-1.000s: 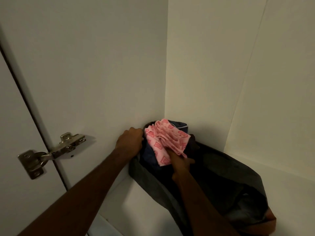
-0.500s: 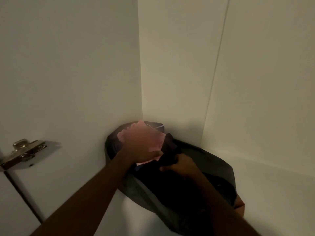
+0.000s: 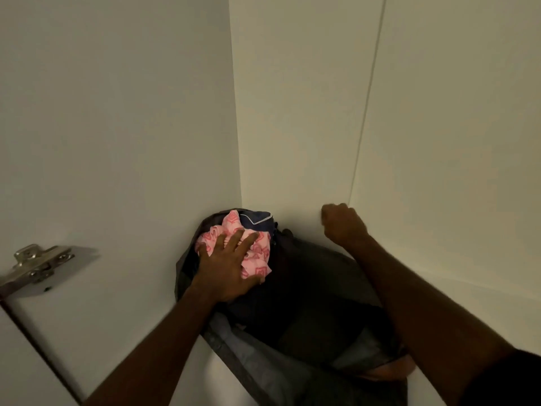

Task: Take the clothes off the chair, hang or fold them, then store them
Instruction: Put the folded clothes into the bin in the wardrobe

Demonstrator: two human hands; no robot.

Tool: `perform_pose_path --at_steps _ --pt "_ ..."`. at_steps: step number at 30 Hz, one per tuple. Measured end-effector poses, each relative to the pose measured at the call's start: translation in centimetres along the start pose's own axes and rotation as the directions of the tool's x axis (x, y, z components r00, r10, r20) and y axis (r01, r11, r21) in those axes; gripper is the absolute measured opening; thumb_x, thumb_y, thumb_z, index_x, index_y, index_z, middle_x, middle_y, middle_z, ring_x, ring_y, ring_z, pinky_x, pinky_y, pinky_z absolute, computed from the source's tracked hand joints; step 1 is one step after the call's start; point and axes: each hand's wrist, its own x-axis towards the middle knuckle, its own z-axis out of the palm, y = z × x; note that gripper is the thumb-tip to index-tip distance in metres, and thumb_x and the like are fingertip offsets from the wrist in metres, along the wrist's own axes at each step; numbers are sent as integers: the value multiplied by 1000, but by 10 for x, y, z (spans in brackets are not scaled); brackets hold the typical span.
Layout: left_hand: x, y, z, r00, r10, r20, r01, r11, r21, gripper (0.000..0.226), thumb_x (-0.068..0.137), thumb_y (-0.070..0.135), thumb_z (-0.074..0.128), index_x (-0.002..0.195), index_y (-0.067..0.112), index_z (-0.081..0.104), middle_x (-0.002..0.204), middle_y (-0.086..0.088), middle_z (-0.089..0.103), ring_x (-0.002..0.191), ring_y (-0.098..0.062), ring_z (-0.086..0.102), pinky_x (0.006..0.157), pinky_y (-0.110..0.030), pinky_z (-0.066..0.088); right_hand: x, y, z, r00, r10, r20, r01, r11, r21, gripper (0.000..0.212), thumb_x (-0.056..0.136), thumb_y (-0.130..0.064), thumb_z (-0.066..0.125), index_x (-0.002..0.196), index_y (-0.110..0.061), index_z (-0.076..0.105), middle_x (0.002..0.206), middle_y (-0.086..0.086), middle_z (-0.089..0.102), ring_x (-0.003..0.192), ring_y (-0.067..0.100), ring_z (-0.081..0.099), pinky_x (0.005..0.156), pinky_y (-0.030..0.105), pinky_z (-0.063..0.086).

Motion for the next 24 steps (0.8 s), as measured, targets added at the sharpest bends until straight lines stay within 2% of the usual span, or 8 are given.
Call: perform_pose_path --at_steps 3,5,10,14,17,19,21,24 --pt "4 -1 -1 1000 4 -1 -4 1000 3 104 75 89 46 158 47 -2 170 7 2 155 -32 12 114 -73 14 -21 -10 32 826 -87 557 126 992 -32 65 72 -53 84 124 -24 60 125 5 62 115 29 60 97 44 52" --pt "9 -2 -8 1000 10 25 -10 1000 -2 106 72 89 47 158 47 1 170 7 8 154 -29 18 113 -72 18 -36 -14 54 756 -27 654 191 965 -181 108 58 -62 89 148 -26 42 146 6 49 134 33 49 107 54 43" --pt "23 2 -33 993 6 119 2 998 -66 121 62 84 70 158 44 8 161 3 36 143 -30 39 112 -58 34 -41 0 62 867 -147 476 294 922 -252 84 81 -42 79 148 -19 35 141 14 51 126 36 56 101 50 51" --pt "37 11 -46 979 -36 202 29 999 39 129 56 90 68 159 42 5 166 1 26 149 -34 29 114 -65 24 -43 -3 62 887 -213 409 319 924 -210 44 101 -34 55 142 -19 46 134 15 57 120 35 60 96 44 49" --pt "44 14 -47 970 -43 239 31 998 54 129 55 92 66 159 43 8 166 1 25 150 -35 27 114 -69 22 -21 18 38 996 -59 62 60 998 -9 36 96 -24 51 131 -18 56 128 15 58 116 38 57 97 42 44" --pt "46 14 -47 971 -44 235 33 998 53 128 54 91 68 158 42 12 165 1 27 148 -36 29 113 -68 22 -9 42 20 973 103 -205 -91 993 69 30 83 -15 48 111 -13 59 110 17 59 101 41 58 82 42 43" --pt "47 14 -47 975 -40 217 27 998 61 127 55 90 68 158 41 13 164 1 29 147 -36 30 113 -67 23 -7 53 11 942 144 -304 -157 987 -19 18 85 -11 50 101 -13 59 97 14 60 88 39 61 68 37 40" --pt "48 14 -45 976 -33 213 16 996 84 126 56 92 65 158 41 12 165 1 28 148 -37 29 114 -68 20 -10 41 16 977 -132 -168 72 943 -324 23 98 -25 50 112 -20 68 121 6 58 109 31 58 79 40 43"
